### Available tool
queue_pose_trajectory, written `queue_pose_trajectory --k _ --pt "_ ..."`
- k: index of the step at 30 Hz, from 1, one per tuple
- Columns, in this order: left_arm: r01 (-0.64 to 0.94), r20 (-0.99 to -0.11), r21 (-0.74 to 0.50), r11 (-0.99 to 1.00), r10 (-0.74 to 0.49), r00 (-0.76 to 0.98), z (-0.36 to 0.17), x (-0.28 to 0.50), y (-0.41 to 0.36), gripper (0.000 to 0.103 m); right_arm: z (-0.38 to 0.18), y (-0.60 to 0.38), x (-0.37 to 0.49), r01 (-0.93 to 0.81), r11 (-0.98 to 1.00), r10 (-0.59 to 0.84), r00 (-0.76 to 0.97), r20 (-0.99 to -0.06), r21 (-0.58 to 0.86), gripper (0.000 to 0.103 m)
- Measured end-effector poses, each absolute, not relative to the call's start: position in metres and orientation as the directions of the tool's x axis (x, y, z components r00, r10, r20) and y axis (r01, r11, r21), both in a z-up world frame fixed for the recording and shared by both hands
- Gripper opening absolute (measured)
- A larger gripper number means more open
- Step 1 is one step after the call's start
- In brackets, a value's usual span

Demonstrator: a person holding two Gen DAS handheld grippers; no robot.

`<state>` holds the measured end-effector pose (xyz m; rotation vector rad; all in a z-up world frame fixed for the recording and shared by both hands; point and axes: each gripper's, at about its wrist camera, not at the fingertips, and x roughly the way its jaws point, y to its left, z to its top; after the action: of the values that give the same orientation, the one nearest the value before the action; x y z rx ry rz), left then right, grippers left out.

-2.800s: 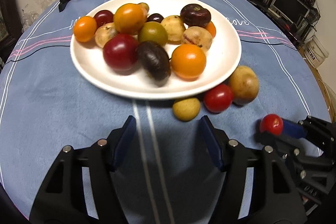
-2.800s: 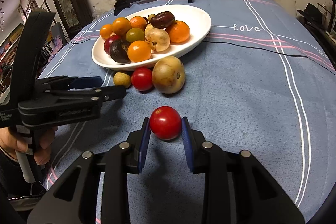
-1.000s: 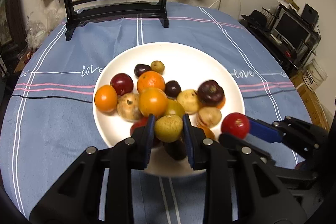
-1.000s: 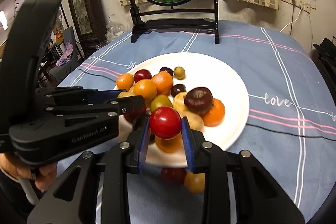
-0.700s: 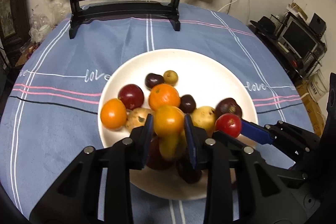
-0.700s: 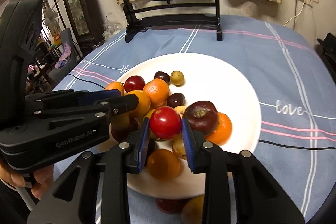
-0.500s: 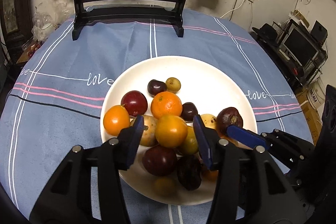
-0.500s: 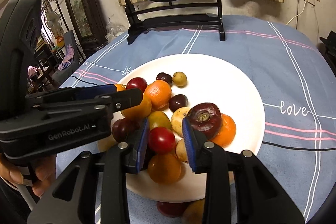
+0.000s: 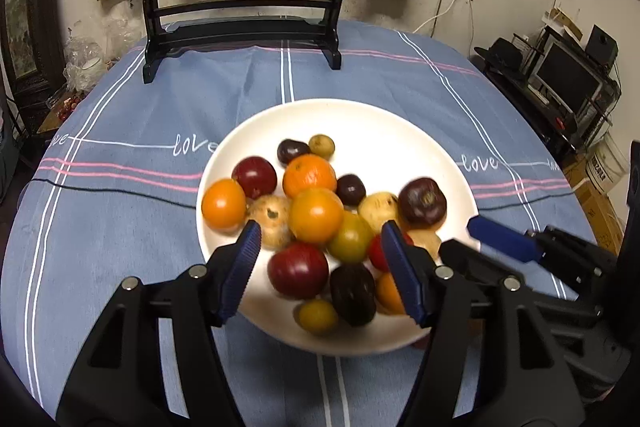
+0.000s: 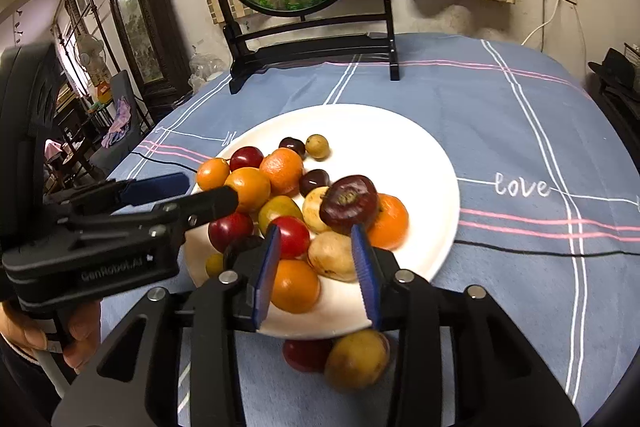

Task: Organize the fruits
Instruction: 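Carry the yellow fruit and red tomato onto the plate, opening both tools, then move the open right tool around a brown potato-like fruit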

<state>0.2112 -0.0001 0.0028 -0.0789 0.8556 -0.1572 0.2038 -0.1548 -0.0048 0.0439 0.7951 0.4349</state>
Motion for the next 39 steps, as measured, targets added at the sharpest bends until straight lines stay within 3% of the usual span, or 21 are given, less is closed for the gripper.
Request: queue_pose_trajectory --k 2,6,21,39 --pt "0.106 -0.746 -0.130 0.986 -0.168 0.645 0.002 0.205 0.000 0.072 -0.003 -0.159 0.199 -0.352 0.914 0.390 0.629 -0.673 0.201 0.052" --pt "0.103 -0.753 -0.130 0.986 -0.165 0.636 -0.001 0.191 0.000 0.077 -0.004 -0.170 0.187 -0.332 0.920 0.383 0.642 -0.664 0.209 0.055" --pt "0.121 -0.789 -0.141 0.983 -0.185 0.586 -0.027 0.135 -0.002 0.080 -0.029 -0.202 0.136 -0.267 0.939 0.340 0.630 -0.698 0.217 0.058" --pt "0.117 -0.832 -0.155 0.981 -0.194 0.520 -0.061 0.121 0.006 0.083 -0.064 -0.189 0.121 -0.291 0.953 0.234 0.538 -0.810 0.082 0.058"
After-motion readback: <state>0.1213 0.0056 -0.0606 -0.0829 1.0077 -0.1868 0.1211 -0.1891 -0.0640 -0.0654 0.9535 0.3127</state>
